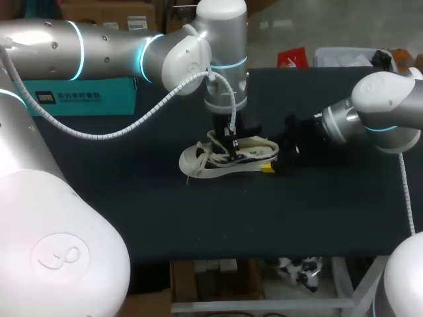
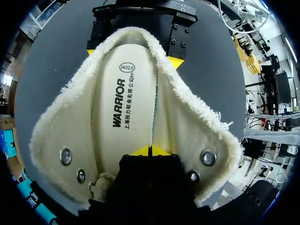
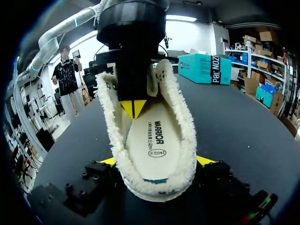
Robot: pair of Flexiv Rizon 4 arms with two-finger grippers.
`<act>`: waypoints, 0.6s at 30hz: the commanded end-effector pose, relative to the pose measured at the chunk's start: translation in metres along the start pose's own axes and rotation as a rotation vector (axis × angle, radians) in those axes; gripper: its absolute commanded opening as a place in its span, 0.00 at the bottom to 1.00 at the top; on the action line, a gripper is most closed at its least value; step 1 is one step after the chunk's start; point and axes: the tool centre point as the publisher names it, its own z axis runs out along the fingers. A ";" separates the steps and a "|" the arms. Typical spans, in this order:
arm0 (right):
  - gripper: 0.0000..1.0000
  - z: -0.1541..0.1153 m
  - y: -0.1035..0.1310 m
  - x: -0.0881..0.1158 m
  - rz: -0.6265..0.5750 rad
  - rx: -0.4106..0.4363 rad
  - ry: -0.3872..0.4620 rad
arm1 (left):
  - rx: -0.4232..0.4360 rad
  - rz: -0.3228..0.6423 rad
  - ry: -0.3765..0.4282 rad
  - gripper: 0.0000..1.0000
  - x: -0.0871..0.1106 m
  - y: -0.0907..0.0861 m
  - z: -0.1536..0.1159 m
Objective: Open the shoe tongue, take the insole out of the shoe, put the insole back into the shoe, and pack the shoe into the shoebox
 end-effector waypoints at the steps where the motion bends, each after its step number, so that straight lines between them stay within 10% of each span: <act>1: 0.00 0.002 -0.007 -0.003 0.000 -0.004 0.000 | -0.005 -0.004 -0.020 0.00 0.003 0.002 0.016; 18: 0.00 0.002 -0.007 -0.003 0.000 -0.004 0.000 | 0.011 -0.003 -0.079 0.22 -0.006 -0.008 0.027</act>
